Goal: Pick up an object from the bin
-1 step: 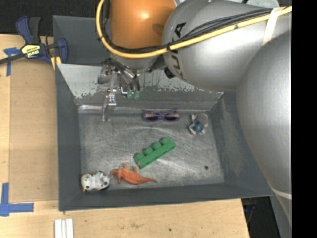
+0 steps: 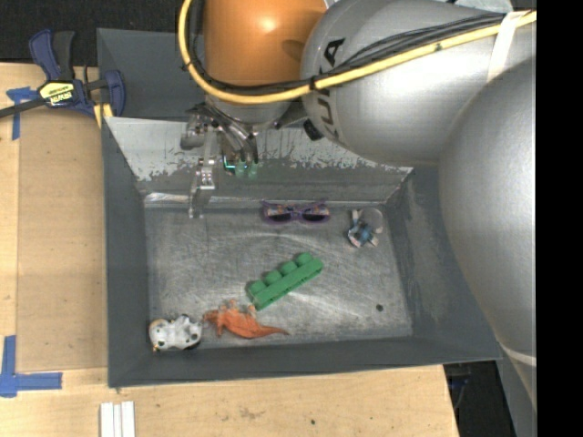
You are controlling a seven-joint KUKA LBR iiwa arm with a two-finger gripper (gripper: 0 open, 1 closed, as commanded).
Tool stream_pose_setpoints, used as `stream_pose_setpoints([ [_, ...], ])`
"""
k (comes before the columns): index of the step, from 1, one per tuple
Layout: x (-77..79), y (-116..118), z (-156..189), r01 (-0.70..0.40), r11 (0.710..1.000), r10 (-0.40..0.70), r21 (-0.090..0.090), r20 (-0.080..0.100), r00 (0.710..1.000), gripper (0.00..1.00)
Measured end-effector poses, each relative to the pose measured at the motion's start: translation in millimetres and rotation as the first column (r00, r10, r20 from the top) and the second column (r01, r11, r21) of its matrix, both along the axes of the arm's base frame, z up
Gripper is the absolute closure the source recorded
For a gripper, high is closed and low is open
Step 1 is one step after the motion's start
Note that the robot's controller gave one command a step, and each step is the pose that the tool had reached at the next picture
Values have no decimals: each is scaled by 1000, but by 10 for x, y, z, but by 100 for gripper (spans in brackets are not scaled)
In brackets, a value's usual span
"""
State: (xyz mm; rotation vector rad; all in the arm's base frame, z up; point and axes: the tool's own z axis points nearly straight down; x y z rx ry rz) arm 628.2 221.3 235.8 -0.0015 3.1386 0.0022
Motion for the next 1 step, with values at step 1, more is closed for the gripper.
stream_pose_setpoints([
  [1,-185,44,-126,-86,996,86,-1,5,996,0],
])
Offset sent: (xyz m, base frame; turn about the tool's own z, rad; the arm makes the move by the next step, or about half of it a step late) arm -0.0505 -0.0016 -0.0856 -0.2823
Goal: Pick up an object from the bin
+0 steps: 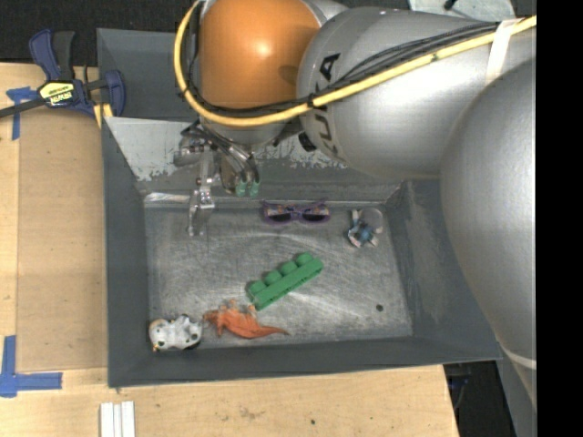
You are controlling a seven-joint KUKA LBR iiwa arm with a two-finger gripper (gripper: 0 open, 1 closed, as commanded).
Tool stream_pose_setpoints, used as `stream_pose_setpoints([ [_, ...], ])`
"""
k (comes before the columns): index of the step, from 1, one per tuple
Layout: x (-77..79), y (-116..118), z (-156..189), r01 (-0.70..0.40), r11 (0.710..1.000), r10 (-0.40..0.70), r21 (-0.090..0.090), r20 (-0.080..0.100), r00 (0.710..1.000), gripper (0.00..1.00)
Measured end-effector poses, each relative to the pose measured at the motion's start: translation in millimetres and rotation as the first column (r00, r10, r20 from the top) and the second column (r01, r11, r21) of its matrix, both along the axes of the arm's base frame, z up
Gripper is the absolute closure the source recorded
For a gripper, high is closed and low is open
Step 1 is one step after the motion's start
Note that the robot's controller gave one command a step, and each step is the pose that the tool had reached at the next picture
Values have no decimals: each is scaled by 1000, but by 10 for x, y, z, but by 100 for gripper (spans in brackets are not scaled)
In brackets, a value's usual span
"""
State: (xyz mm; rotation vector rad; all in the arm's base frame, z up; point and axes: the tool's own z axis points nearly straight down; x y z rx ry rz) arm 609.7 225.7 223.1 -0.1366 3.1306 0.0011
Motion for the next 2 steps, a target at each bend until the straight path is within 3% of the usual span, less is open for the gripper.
stream_pose_setpoints([
  [1,-234,-12,-519,-170,985,170,1,-1,985,0],
  [2,-137,-376,-780,-72,997,72,0,-8,997,0],
])
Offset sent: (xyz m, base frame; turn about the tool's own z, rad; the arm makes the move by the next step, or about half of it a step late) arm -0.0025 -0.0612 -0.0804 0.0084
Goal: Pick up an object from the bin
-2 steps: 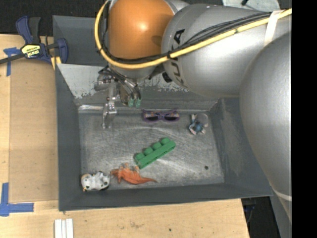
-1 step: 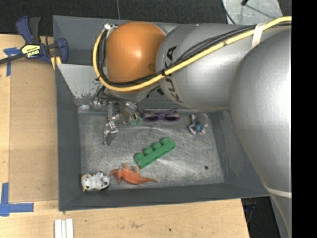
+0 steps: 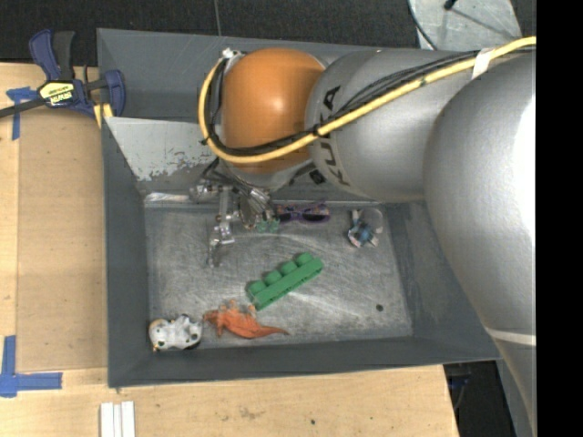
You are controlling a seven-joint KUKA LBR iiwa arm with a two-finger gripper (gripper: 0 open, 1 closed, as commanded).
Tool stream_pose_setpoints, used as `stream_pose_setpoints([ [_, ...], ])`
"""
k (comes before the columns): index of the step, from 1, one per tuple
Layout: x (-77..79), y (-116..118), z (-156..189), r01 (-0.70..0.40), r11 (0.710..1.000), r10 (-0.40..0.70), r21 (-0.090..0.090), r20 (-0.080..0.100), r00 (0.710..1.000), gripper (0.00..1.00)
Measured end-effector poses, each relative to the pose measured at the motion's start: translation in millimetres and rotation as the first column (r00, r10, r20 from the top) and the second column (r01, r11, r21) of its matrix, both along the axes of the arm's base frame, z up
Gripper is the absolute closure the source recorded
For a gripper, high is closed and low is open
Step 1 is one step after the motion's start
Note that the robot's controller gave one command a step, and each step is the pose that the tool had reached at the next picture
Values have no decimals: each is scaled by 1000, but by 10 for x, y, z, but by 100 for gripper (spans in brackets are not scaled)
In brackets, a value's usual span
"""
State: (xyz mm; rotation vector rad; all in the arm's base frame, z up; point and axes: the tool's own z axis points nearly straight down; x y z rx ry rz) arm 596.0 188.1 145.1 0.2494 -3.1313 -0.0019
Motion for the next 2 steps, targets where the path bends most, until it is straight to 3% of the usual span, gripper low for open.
stream_pose_setpoints([
  [1,-257,-226,-134,41,999,-41,0,5,999,0],
  [2,-228,-333,-63,-6,1000,6,0,2,1000,0],
])
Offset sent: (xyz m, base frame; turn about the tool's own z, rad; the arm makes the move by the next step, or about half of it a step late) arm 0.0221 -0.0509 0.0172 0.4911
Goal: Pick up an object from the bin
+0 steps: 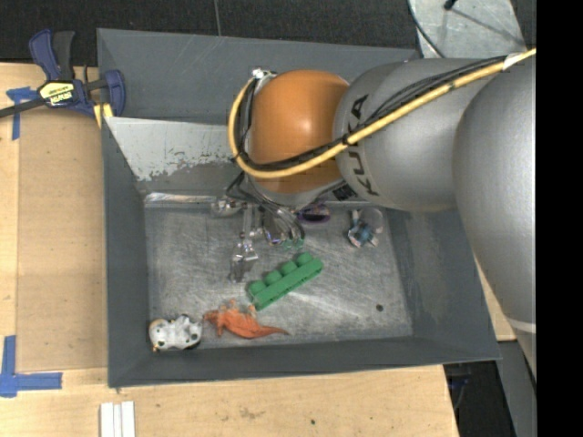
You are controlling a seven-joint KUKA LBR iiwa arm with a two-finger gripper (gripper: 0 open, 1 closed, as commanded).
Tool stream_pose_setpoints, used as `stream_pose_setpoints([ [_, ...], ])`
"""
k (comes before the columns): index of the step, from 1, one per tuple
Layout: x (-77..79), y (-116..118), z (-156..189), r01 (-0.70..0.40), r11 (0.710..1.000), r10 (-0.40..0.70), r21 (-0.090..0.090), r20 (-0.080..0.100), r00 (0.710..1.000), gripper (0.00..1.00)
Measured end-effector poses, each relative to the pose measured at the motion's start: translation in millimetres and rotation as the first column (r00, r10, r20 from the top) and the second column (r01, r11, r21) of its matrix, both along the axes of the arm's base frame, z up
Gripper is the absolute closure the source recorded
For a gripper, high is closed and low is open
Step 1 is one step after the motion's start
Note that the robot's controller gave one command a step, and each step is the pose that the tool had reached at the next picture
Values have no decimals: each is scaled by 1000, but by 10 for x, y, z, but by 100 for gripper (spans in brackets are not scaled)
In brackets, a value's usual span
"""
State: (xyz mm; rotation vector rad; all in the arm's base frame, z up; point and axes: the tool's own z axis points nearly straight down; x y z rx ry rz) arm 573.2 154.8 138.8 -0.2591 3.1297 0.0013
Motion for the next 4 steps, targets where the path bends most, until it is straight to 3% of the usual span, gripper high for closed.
stream_pose_setpoints([
  [1,78,-236,-187,270,963,-270,1,3,963,0],
  [2,295,-338,-142,224,975,-224,-2,-1,975,0],
  [3,339,-737,-246,204,979,-204,2,5,979,0],
  [4,333,-1286,-256,217,976,-217,-1,0,976,0],
])
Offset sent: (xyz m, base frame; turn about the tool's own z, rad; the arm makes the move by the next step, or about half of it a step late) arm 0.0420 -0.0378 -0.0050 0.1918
